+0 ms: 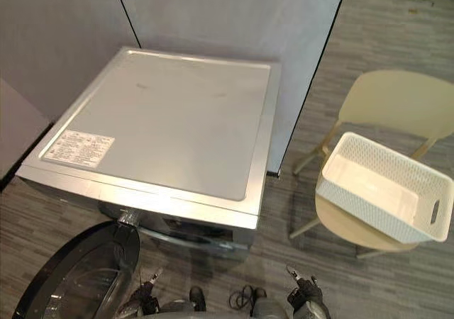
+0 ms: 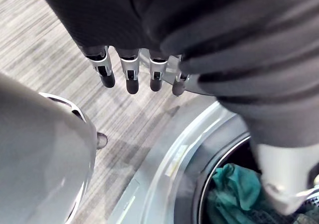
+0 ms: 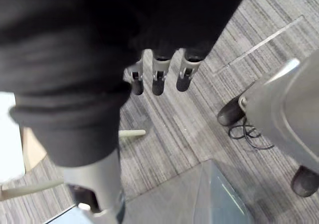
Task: Pick up the laundry basket with both hands and put the clothes into the washing machine.
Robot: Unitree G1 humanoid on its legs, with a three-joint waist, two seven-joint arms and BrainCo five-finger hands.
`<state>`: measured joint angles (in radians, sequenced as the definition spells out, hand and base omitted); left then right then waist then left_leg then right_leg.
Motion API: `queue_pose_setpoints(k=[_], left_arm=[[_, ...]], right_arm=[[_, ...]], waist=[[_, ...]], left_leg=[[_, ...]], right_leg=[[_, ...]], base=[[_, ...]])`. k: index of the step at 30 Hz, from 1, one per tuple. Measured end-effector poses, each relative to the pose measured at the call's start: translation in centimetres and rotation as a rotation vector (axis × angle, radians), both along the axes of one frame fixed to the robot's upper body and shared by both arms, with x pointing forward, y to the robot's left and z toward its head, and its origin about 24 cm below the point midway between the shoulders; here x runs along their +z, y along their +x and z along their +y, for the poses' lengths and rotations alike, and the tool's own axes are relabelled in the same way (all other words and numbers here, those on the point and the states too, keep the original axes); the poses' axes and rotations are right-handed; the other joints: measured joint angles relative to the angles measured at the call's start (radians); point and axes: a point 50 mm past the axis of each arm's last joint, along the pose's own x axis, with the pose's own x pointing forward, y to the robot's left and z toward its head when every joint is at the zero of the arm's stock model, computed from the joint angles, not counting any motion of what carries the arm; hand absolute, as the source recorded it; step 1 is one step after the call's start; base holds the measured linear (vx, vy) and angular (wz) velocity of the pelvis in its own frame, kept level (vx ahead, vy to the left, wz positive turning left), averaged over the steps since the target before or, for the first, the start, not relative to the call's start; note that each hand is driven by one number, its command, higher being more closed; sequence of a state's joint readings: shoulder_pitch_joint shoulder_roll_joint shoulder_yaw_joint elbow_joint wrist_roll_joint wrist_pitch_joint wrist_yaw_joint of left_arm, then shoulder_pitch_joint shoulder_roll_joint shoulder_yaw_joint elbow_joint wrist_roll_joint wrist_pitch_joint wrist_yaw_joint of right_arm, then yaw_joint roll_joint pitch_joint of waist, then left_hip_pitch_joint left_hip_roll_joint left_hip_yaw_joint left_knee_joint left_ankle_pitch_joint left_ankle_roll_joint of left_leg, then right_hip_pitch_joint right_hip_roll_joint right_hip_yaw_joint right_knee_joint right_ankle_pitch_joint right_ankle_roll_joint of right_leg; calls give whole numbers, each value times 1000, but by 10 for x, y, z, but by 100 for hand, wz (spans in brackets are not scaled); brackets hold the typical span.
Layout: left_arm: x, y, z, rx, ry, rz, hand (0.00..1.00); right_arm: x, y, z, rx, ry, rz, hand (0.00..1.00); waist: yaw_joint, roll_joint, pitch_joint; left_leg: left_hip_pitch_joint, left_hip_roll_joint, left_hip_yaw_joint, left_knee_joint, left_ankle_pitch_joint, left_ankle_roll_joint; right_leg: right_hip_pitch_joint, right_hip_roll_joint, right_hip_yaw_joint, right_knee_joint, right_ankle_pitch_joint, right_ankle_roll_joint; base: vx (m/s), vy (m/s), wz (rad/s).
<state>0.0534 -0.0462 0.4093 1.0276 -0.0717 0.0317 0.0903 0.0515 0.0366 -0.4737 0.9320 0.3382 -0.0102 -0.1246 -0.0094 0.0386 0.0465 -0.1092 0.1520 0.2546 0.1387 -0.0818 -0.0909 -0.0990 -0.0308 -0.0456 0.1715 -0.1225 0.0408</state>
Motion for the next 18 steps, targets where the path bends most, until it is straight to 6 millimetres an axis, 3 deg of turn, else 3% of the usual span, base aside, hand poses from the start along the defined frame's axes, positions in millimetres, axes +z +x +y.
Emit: queue_pose_setpoints(k=[5, 9, 10, 11, 14, 15, 16, 17, 18], left_arm=[[0, 1, 0, -3, 10, -3, 0], [4, 15, -2, -72, 39, -38, 0], [5, 17, -4, -98, 43, -44, 0], [6, 21, -5, -104, 43, -53, 0], [4, 12, -5, -163, 59, -22, 0], [3, 10, -6, -182, 65, -14, 0], [2, 9, -8, -204, 64, -5, 0], [2, 9, -9, -225, 68, 3, 0], [2, 9, -4, -276, 95, 14, 0]], right_arm=[[-4, -1, 5, 75, -10, 52, 0], [-5, 5, 11, 189, -25, 70, 0], [-3, 10, 12, 196, -26, 58, 0], [-2, 14, 12, 199, -25, 53, 0], [1, 22, 5, 206, -47, 35, 0], [1, 21, 3, 206, -51, 40, 0], [1, 20, -1, 205, -59, 44, 0], [2, 20, -4, 204, -67, 45, 0], [-1, 17, 4, 210, -42, 58, 0]], waist=[[11, -4, -2], [20, -9, 4], [20, -11, 5], [25, -11, 15], [19, -3, 13], [17, 1, 14], [17, 21, 12], [17, 32, 11], [3, 7, 15]], left_leg=[[37, 12, -45, 10, 9, -12], [-41, 25, -52, 165, 9, -11], [-53, 35, -31, 188, -3, 0], [-66, 52, 9, 290, -58, 41], [-1, 75, 17, 420, -136, 63], [24, 98, 23, 406, -149, 55], [49, 102, 20, 338, -168, 9], [60, 88, 24, 284, -190, -3], [73, 41, 22, 206, -175, 13]], right_leg=[[90, 17, -40, -51, 10, -14], [138, 9, -144, -50, 11, -17], [134, 4, -168, -52, 12, -22], [140, -1, -185, -49, 11, -30], [150, -39, -199, -35, 16, -20], [146, -44, -202, -35, 21, -7], [144, -40, -205, -33, 25, 13], [142, -38, -206, -36, 30, 24], [123, -60, -214, -42, 39, 35]], base=[[39, -63, 25], [-103, -47, 68], [-213, 48, 39], [-190, 82, 30], [-130, 200, 23], [-93, 287, 25], [-57, 265, 23], [-80, 309, 39], [-54, 246, 48]])
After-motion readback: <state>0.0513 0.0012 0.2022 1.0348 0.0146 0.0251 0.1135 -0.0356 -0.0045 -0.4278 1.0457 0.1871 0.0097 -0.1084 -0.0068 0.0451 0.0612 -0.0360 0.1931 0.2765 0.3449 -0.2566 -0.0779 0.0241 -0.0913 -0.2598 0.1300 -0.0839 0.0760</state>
